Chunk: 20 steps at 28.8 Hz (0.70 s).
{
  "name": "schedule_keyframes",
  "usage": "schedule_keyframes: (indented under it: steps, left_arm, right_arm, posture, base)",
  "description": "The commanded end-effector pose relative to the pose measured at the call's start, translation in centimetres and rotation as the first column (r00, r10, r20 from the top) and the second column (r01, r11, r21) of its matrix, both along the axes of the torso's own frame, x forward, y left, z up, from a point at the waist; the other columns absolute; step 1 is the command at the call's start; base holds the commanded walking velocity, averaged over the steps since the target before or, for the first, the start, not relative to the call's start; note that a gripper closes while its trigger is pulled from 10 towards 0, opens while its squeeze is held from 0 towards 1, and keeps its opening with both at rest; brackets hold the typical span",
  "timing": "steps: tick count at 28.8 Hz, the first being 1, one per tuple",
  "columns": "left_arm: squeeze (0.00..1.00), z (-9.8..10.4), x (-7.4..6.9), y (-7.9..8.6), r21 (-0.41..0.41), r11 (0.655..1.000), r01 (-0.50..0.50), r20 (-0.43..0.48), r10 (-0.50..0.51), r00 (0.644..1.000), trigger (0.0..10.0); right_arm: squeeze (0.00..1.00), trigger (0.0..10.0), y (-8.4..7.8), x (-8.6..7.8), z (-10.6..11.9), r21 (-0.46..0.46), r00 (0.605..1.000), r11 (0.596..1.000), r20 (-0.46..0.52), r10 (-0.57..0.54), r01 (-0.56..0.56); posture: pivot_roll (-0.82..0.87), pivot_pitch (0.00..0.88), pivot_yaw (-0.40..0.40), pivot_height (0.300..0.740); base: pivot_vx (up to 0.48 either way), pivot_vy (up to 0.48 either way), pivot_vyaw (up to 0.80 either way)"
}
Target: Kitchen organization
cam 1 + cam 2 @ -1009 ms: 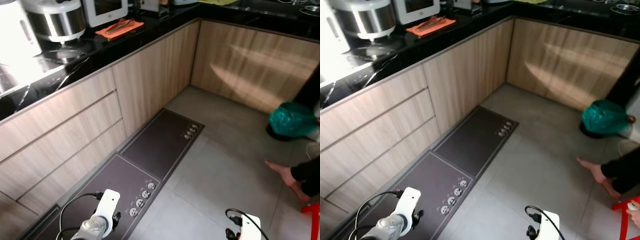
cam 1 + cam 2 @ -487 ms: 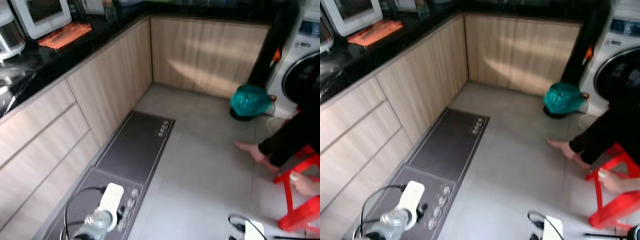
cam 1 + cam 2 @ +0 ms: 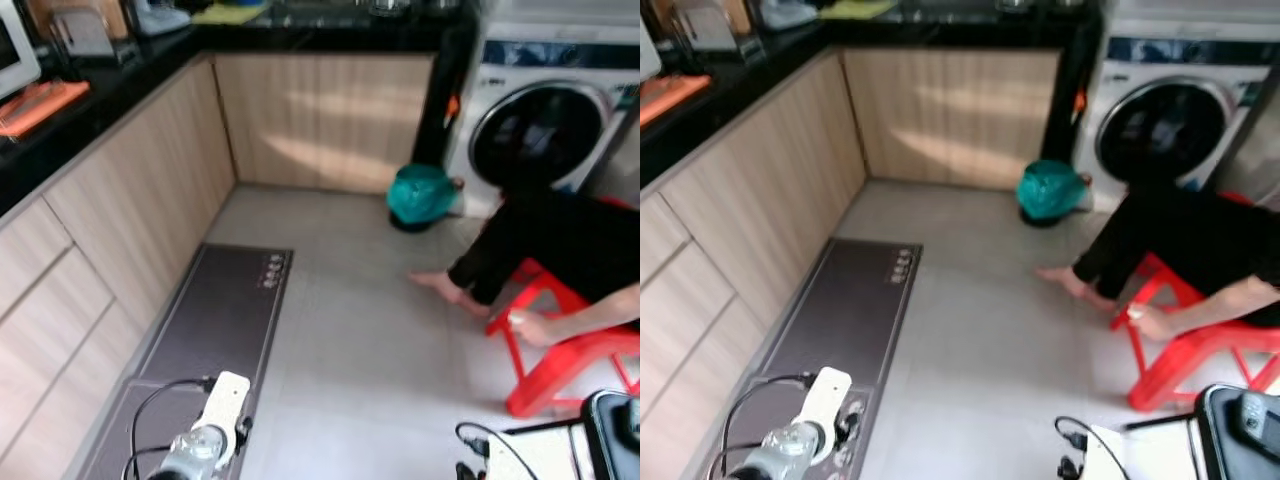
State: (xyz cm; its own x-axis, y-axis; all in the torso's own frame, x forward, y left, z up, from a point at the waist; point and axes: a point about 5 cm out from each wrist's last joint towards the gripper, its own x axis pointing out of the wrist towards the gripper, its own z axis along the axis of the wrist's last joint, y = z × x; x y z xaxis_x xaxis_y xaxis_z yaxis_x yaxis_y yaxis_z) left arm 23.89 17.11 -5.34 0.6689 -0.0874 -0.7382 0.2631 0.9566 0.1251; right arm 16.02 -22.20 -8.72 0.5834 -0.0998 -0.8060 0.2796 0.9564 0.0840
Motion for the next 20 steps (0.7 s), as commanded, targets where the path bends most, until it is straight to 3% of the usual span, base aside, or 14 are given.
schedule_keyframes:
  steps: [1, 11, 16, 20]
  left_arm:
    - [0.0, -0.18, -0.28, 0.38, 0.0, 1.0, -0.011, -0.021, 0.011, 1.0, 10.0]
    - [0.0, -0.15, -0.21, 0.38, 0.005, 1.0, -0.005, -0.025, 0.005, 1.0, 10.0]
    - [0.0, -0.11, -0.14, 0.4, 0.008, 1.0, -0.003, -0.023, 0.003, 1.0, 10.0]
    - [0.0, -0.07, -0.09, 0.46, 0.009, 1.0, -0.007, -0.021, 0.007, 1.0, 10.0]
  right_arm:
    - [0.0, 10.0, 0.22, -0.03, -0.05, 0.006, 1.0, 1.0, 0.001, 0.004, -0.004]
    - [0.0, 10.0, 0.19, -0.02, -0.06, 0.003, 1.0, 1.0, -0.004, -0.006, 0.006]
    - [0.0, 10.0, 0.22, 0.01, -0.06, 0.006, 1.0, 1.0, -0.005, -0.009, 0.009]
    - [0.0, 10.0, 0.22, 0.14, 0.01, 0.003, 1.0, 1.0, 0.003, -0.002, 0.002]
  posture:
    - [-0.06, 0.0, 0.035, 0.74]
    - [-0.07, 0.0, 0.039, 0.74]
    - [-0.07, 0.0, 0.039, 0.74]
    - [-0.05, 0.0, 0.035, 0.74]
  base:
    - [0.0, 0.0, 0.0]
    - [0.282, 0.0, 0.0]
    - [0.302, 0.0, -0.72]
    - [0.313, 0.0, 0.0]
